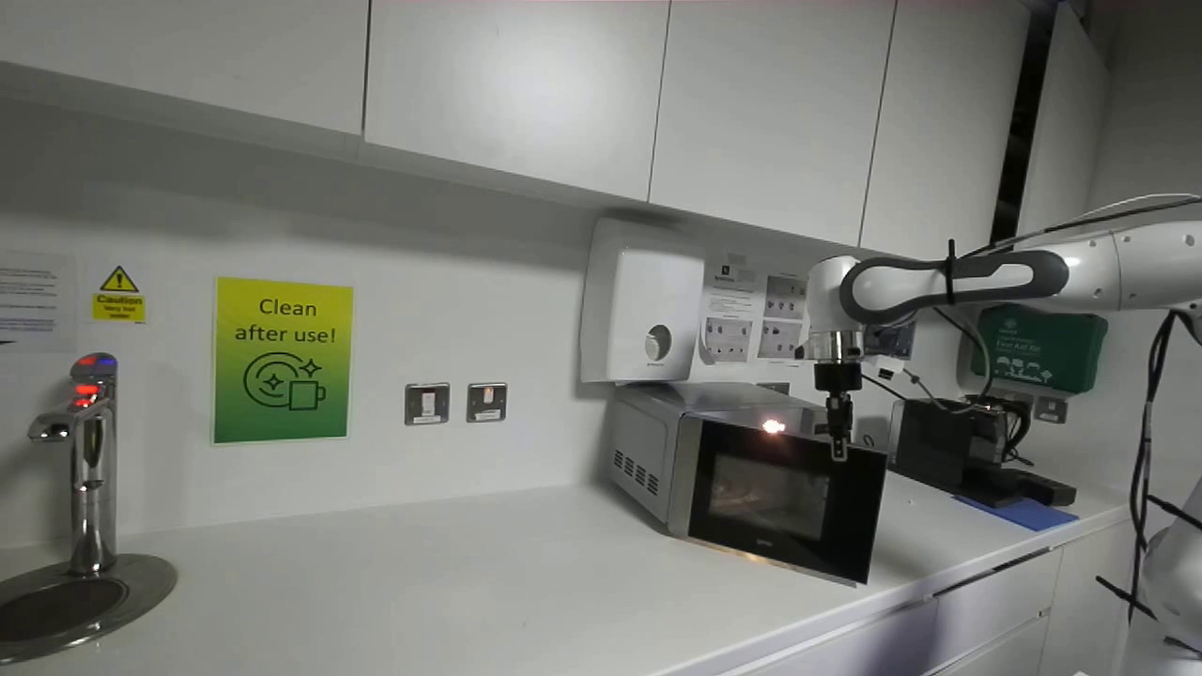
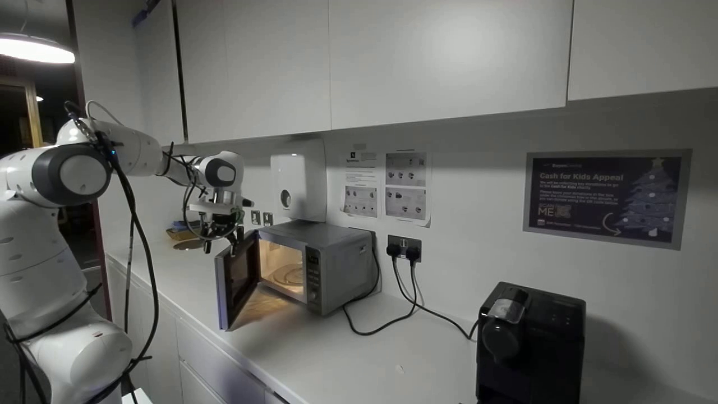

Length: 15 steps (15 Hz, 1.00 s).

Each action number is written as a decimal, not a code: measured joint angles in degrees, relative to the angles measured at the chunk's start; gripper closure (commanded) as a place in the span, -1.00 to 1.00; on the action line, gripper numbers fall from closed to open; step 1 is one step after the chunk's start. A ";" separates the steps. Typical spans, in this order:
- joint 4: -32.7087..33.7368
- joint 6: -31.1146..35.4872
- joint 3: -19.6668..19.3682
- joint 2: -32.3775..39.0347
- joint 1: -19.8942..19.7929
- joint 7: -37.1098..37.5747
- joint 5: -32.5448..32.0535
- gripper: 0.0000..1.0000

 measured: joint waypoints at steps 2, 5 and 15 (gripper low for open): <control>0.05 0.00 0.26 0.37 0.00 1.31 -0.01 -1.00; 0.11 0.00 0.47 0.74 0.01 2.87 -0.08 -1.00; 0.31 0.01 1.52 0.80 0.03 4.68 -0.37 -1.00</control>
